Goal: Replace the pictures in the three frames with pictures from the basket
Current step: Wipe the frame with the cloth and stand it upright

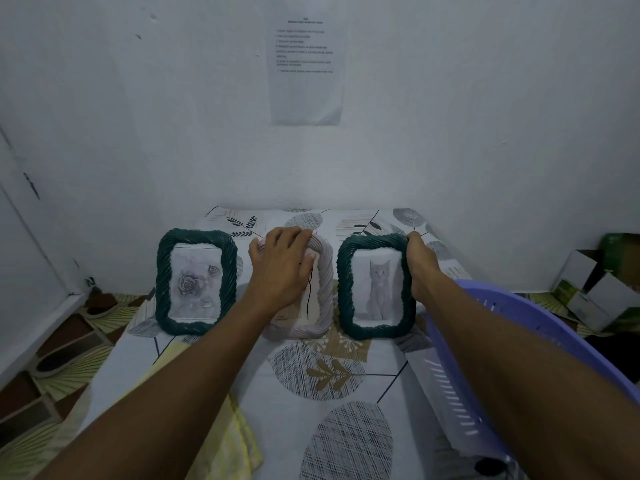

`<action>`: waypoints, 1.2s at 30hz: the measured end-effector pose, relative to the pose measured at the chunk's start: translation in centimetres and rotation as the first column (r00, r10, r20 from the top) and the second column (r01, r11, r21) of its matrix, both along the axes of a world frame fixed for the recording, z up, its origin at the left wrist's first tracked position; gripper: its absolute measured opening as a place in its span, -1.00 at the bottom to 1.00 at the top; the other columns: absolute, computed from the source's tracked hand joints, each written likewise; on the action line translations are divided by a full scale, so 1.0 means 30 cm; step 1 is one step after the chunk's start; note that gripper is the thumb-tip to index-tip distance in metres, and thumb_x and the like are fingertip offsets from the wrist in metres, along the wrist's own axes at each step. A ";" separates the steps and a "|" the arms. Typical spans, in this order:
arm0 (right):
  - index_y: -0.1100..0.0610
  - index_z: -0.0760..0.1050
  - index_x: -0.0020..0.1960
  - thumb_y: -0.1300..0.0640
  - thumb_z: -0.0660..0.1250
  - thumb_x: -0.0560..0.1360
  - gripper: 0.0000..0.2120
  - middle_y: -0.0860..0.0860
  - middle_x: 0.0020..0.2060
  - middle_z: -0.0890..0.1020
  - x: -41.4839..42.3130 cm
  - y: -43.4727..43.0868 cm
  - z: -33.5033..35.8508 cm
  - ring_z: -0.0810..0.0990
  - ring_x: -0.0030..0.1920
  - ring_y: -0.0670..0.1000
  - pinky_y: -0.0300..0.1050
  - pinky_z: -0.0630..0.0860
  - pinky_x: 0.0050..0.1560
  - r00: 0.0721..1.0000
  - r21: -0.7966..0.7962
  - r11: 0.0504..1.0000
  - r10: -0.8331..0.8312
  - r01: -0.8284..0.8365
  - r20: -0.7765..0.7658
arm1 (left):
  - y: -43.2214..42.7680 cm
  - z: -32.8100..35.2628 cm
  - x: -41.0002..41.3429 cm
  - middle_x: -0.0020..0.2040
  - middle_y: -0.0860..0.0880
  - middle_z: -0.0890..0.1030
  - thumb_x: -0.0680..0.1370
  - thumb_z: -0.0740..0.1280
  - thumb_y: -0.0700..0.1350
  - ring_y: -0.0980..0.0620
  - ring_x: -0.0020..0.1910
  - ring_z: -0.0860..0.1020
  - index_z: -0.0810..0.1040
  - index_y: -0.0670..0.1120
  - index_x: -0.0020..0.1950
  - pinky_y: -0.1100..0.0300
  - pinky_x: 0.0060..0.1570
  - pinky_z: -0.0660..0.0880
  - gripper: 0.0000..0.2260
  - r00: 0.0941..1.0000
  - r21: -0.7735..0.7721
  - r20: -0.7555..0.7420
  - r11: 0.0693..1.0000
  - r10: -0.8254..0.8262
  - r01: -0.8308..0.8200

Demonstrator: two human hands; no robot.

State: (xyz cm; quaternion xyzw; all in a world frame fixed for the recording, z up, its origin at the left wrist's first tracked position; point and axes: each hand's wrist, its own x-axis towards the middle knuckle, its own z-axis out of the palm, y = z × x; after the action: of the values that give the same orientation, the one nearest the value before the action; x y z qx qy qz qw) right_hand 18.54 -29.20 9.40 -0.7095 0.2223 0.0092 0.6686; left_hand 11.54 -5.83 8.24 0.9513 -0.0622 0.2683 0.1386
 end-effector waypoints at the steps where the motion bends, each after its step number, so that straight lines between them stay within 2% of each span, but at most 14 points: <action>1: 0.16 0.42 0.22 -0.22 0.07 0.44 -0.44 0.10 0.09 0.54 -0.004 0.004 0.009 0.52 0.02 0.13 -0.05 0.41 -0.14 1.000 -0.007 1.000 -0.016 0.016 0.014 | 0.001 0.001 0.000 0.38 0.03 0.36 0.62 0.08 0.06 -0.02 0.41 0.21 0.32 0.01 0.43 -0.25 0.37 0.04 -0.61 1.000 -0.002 0.001 1.000 0.004 -0.004; 3: 0.15 0.39 0.21 -0.15 0.08 0.50 -0.55 0.10 0.03 0.52 -0.009 0.008 0.020 0.49 -0.02 0.12 -0.06 0.39 -0.15 0.998 -0.028 0.999 -0.038 0.039 0.042 | 0.004 0.002 0.003 0.39 0.01 0.35 0.62 0.09 0.06 -0.04 0.42 0.20 0.31 0.00 0.43 -0.25 0.37 0.02 -0.61 1.000 -0.014 0.000 1.000 0.021 -0.021; 6: 0.14 0.42 0.08 -0.10 0.11 0.51 -0.66 0.05 -0.15 0.49 -0.012 0.008 0.026 0.47 -0.13 0.08 -0.08 0.35 -0.23 0.994 -0.063 0.996 -0.050 0.056 0.095 | 0.008 0.002 0.010 0.42 -0.03 0.32 0.61 0.09 0.08 -0.06 0.43 0.16 0.30 -0.01 0.44 -0.24 0.37 0.03 -0.58 0.998 -0.068 -0.025 0.996 0.059 -0.061; 10: 0.12 0.41 -0.09 -0.04 0.12 0.54 -0.76 0.06 -0.19 0.48 -0.032 0.019 0.030 0.41 -0.25 0.04 -0.07 0.31 -0.22 0.977 -0.178 0.981 -0.032 0.070 0.209 | 0.011 0.010 0.010 0.42 -0.07 0.29 0.63 0.13 0.03 -0.08 0.43 0.15 0.27 -0.01 0.47 -0.22 0.36 0.12 -0.59 0.996 -0.232 -0.051 0.969 0.076 -0.086; 12: 0.07 0.39 -0.13 -0.05 0.14 0.54 -0.79 0.05 -0.17 0.50 -0.045 0.032 0.034 0.42 -0.26 0.03 -0.06 0.37 -0.20 0.968 -0.228 0.971 -0.014 0.073 0.249 | 0.021 0.005 0.010 0.42 -0.10 0.29 0.63 0.12 0.02 -0.10 0.42 0.17 0.26 -0.03 0.48 -0.23 0.35 0.16 -0.58 0.996 -0.270 -0.057 0.959 0.071 -0.084; 14: 0.02 0.41 -0.09 -0.06 0.18 0.53 -0.84 0.03 -0.10 0.55 -0.056 0.046 0.035 0.50 -0.09 0.08 0.06 0.47 0.03 0.939 -0.353 0.928 0.013 0.116 0.343 | 0.036 -0.008 0.009 0.44 -0.12 0.28 0.61 0.07 0.06 -0.12 0.42 0.16 0.26 -0.02 0.48 -0.27 0.35 0.17 -0.55 0.997 -0.207 -0.051 0.976 0.061 -0.070; 16: 0.03 0.42 -0.02 0.00 0.22 0.53 -0.88 0.02 0.02 0.55 -0.083 0.064 0.035 0.45 0.11 0.10 0.12 0.39 0.20 0.866 -0.513 0.833 0.087 0.208 0.493 | 0.046 -0.025 0.005 0.52 -0.11 0.18 0.61 0.07 0.04 -0.14 0.48 0.08 0.21 0.01 0.51 -0.29 0.39 0.09 -0.55 0.998 -0.096 -0.037 0.994 0.051 -0.055; 18: 0.07 0.44 0.06 0.06 0.23 0.53 -0.86 0.01 0.08 0.50 -0.146 0.095 0.030 0.38 0.18 0.05 0.01 0.31 0.18 0.760 -0.606 0.745 0.214 0.279 0.614 | 0.046 -0.045 -0.018 0.57 -0.10 0.07 0.62 0.05 0.05 -0.16 0.53 0.00 0.14 0.02 0.54 -0.23 0.45 0.01 -0.52 0.999 0.007 -0.001 0.999 0.041 -0.041; 20: 0.08 0.46 0.07 0.06 0.21 0.50 -0.81 0.00 0.06 0.49 -0.224 0.130 0.002 0.37 0.13 0.02 -0.05 0.29 0.10 0.651 -0.679 0.672 0.378 0.297 0.658 | 0.035 -0.071 -0.069 0.57 -0.11 0.05 0.59 0.00 0.09 -0.17 0.53 -0.01 0.11 0.01 0.54 -0.16 0.46 -0.01 -0.49 1.000 0.076 0.015 0.997 0.018 -0.019; 23: 0.07 0.45 0.06 0.07 0.23 0.50 -0.84 -0.01 0.01 0.48 -0.337 0.162 -0.104 0.37 0.05 -0.01 -0.08 0.36 0.07 0.604 -0.820 0.550 0.604 0.158 0.521 | 0.024 -0.146 -0.190 0.50 -0.15 0.18 0.56 0.10 0.09 -0.18 0.48 0.13 0.20 -0.01 0.49 -0.15 0.41 0.13 -0.50 0.999 0.115 -0.033 0.993 0.027 -0.024; 26: 0.04 0.44 0.06 0.09 0.24 0.52 -0.87 -0.04 -0.02 0.48 -0.439 0.162 -0.235 0.39 0.01 -0.03 -0.06 0.43 0.06 0.605 -0.895 0.446 0.709 0.013 0.362 | 0.031 -0.232 -0.322 0.29 -0.09 0.38 0.52 0.17 0.08 -0.12 0.27 0.35 0.40 -0.04 0.30 -0.02 0.20 0.38 -0.61 0.996 0.049 -0.079 0.998 0.045 -0.041; 29: 0.00 0.44 0.14 0.03 0.20 0.52 -0.79 -0.06 0.05 0.49 -0.511 0.152 -0.328 0.42 0.08 0.00 -0.05 0.39 0.07 0.634 -0.925 0.368 0.739 -0.097 0.227 | 0.048 -0.305 -0.393 0.22 -0.02 0.41 0.56 0.18 0.06 -0.03 0.18 0.35 0.42 -0.01 0.24 0.08 0.11 0.41 -0.70 0.987 0.053 -0.155 0.998 0.043 -0.036; 32: -0.04 0.42 0.22 -0.03 0.17 0.54 -0.73 -0.09 0.15 0.47 -0.555 0.151 -0.373 0.37 0.19 -0.02 -0.05 0.32 0.13 0.653 -0.919 0.346 0.743 -0.192 0.143 | 0.073 -0.349 -0.414 0.22 -0.03 0.45 0.56 0.08 0.09 -0.05 0.17 0.39 0.42 -0.03 0.28 0.03 0.10 0.45 -0.64 0.979 0.055 -0.199 0.998 0.052 -0.042; 36: -0.07 0.45 0.24 -0.08 0.14 0.55 -0.69 -0.14 0.16 0.45 -0.593 0.159 -0.402 0.34 0.19 -0.07 -0.07 0.26 0.11 0.644 -0.940 0.315 0.748 -0.131 0.161 | 0.092 -0.379 -0.419 0.23 -0.08 0.51 0.56 0.05 0.10 -0.10 0.17 0.45 0.47 -0.11 0.29 -0.03 0.12 0.48 -0.56 0.977 0.053 -0.206 0.998 0.051 -0.041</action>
State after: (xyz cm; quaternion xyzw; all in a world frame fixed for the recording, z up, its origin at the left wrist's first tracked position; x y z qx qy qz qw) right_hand 0.75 -24.41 -2.67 -0.9401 -0.2391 -0.1263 0.2075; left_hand -1.04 -3.07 -3.14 0.9783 -0.0317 0.1694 0.1152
